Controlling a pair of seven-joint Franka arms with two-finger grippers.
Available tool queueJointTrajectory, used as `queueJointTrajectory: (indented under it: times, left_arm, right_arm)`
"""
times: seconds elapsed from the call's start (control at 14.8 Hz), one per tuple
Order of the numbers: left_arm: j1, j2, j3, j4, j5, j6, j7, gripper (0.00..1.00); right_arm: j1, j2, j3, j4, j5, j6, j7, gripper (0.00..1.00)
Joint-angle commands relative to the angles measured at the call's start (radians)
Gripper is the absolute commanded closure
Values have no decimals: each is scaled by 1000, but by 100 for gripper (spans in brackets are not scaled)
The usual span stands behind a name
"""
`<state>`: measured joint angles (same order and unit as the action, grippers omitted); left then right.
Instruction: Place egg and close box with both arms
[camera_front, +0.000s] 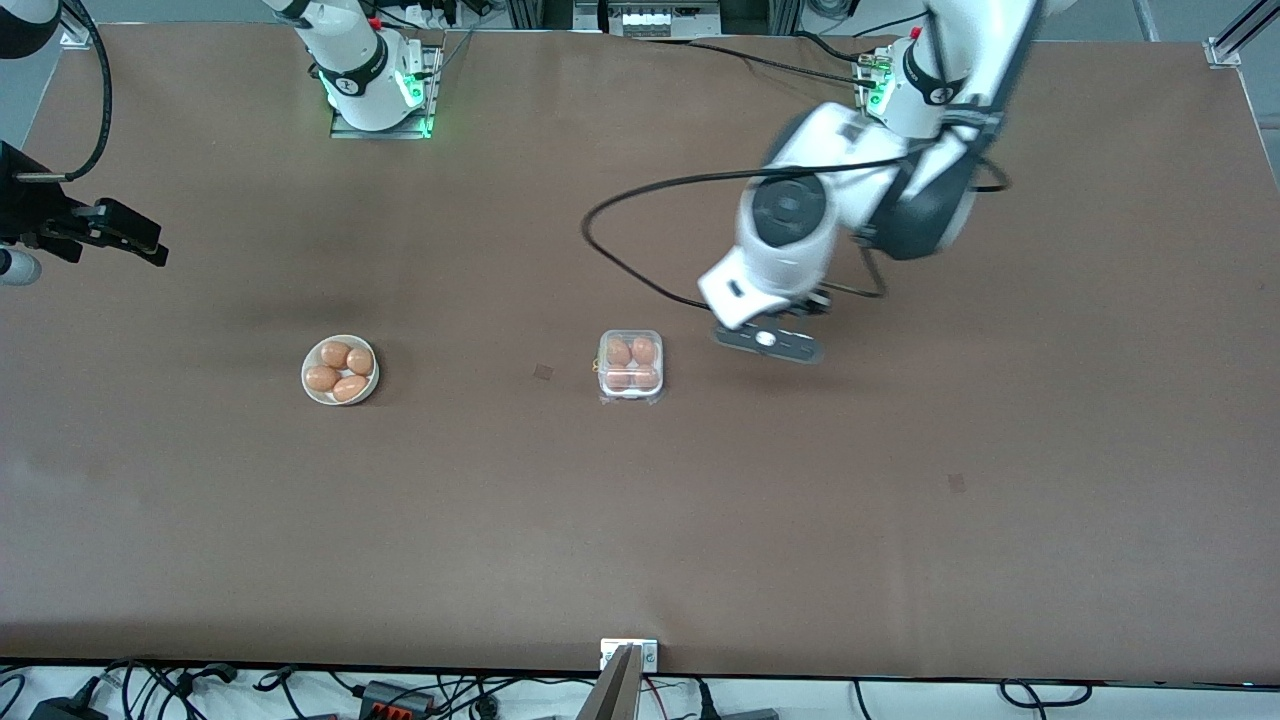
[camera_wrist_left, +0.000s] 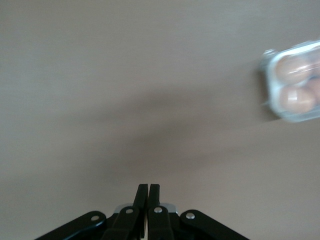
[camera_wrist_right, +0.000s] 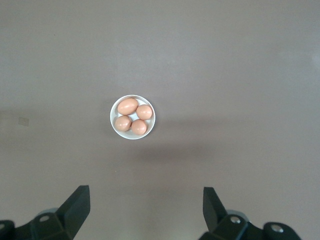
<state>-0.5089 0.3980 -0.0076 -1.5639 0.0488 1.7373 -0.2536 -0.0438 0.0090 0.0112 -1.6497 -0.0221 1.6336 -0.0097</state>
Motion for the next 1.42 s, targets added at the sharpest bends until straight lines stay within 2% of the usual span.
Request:
queueJointTrajectory:
  times: [0.0, 0.07, 0.14, 0.2, 0.34, 0.54, 0.68, 0.81, 1.02, 1.08, 1.22, 1.29, 1.36]
  left_arm:
    - [114, -45, -9, 53, 23, -122, 175, 90]
    - [154, -60, -9, 67, 23, -155, 219, 86]
    - [205, -77, -11, 77, 22, -183, 276, 78]
    - [251, -97, -17, 81, 17, -209, 322, 61]
    - [312, -140, -14, 82, 11, -264, 346, 0]
    - [375, -191, -11, 85, 6, -384, 346, 0]
    - [398, -235, -8, 78, -23, -392, 349, 0]
    - [459, -269, -6, 67, -75, -334, 341, 0]
    - [539, -385, -15, -51, -104, -217, 335, 0]
    - [568, -416, -37, -88, -99, -211, 321, 0]
    - [671, -441, -190, -113, -70, -191, 246, 0]
    - [684, -442, -199, -114, -72, -194, 238, 0]
    - [679, -436, -168, -113, -81, -188, 246, 0]
  right_arm:
    - [-33, -6, 35, -4, 7, 9, -15, 0]
    - [-33, -6, 35, -4, 7, 9, -15, 0]
    - [-33, -6, 35, -4, 7, 11, -16, 0]
    - [-33, -6, 33, -4, 2, 11, -16, 0]
    - [-33, -6, 32, -7, 2, 6, -16, 0]
    - [-31, -18, 32, -13, -2, -1, -16, 0]
    - [-30, -20, 32, -18, -2, -3, -15, 0]
    - [-31, -37, 30, -33, -2, -5, -15, 0]
    - [-27, -44, 32, -39, 1, -3, -12, 0]
    - [-27, -44, 32, -39, 4, -3, -12, 0]
    - [-30, -50, 27, -39, 5, -3, -10, 0]
    - [-30, -55, 26, -41, 5, -3, -12, 0]
    - [-30, -61, 26, -44, 5, 2, -10, 0]
